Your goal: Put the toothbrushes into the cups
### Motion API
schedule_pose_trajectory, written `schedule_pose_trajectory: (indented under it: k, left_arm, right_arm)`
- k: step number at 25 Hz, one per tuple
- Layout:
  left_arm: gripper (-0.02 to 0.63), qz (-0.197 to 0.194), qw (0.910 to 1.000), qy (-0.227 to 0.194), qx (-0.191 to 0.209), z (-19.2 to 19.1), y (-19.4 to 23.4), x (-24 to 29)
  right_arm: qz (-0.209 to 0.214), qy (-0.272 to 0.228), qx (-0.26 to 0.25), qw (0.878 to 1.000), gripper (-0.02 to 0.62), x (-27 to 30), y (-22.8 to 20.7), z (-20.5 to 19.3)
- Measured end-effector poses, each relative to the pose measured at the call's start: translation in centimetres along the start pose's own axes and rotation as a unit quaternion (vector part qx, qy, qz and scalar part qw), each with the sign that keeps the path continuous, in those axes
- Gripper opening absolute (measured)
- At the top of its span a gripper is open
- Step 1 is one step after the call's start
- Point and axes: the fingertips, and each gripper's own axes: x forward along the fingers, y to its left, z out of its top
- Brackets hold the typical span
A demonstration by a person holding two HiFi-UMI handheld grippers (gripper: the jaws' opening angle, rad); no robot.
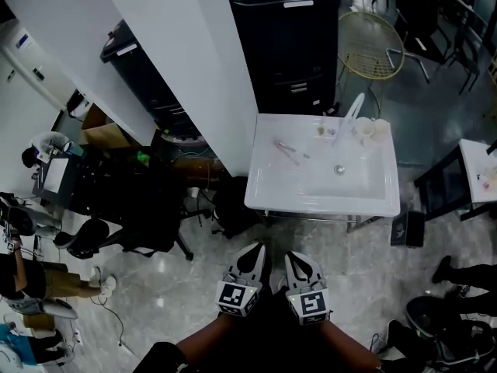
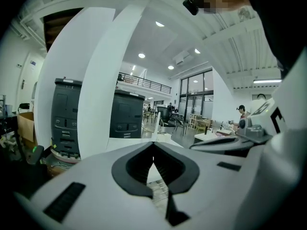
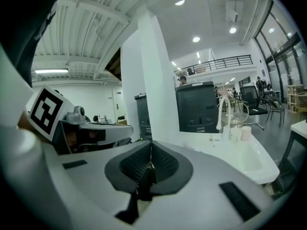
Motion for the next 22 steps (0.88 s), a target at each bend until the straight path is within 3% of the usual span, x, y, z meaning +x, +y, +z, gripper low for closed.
schedule_pose_trajectory:
  k: [7, 14, 22]
  left_arm:
    - [0.012, -0.02, 0.9998, -0.002, 0.0, 1.3, 1.5, 5.4]
    - [0.012, -0.031, 0.9995, -0.009, -0.002, 3.3, 5.1, 10.0]
    - [0.012, -0.048, 0.9986, -0.003, -0.02, 4.0, 9.4, 14.6]
  right_arm:
    - [-0.041, 0.005, 0.016, 0.999, 0.02, 3.3, -5.2, 1.8]
    - [-0.042, -0.014, -0.014, 0.999, 0.02, 8.3, -7.5, 5.3]
    - [-0.052, 0.018, -0.004, 0.998, 0.019, 14.4, -10.0, 6.6]
